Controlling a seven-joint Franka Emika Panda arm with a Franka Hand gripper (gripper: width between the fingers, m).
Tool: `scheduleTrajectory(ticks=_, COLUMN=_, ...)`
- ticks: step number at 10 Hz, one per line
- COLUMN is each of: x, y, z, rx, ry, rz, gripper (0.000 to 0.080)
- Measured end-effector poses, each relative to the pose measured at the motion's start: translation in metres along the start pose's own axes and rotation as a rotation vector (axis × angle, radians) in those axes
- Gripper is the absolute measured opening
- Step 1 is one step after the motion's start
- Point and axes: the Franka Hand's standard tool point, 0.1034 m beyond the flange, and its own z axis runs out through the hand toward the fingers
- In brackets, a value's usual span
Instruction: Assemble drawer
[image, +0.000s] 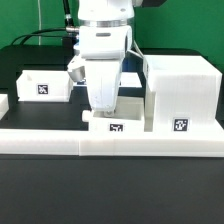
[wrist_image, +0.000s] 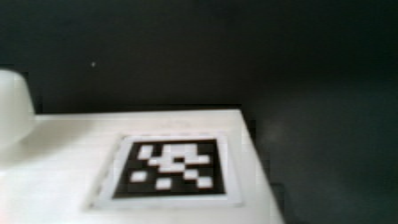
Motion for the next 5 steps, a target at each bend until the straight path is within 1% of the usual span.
scheduleTrajectory(ticks=1, x=0.0022, y=-0.0005, z=0.0001, rx=-0.001, ry=0.0, rz=0.006, gripper=0.0042)
scheduleTrajectory(ticks=4, x=0.002, y=-0.0015, z=0.0019, rx=0.002, ry=0.0, rz=0.007, gripper=0.0042)
scheduleTrajectory(ticks=5, x=0.0063, y=-0.0024, z=0.0029, rx=0.003, ry=0.002, rz=-0.001, gripper=0.0042)
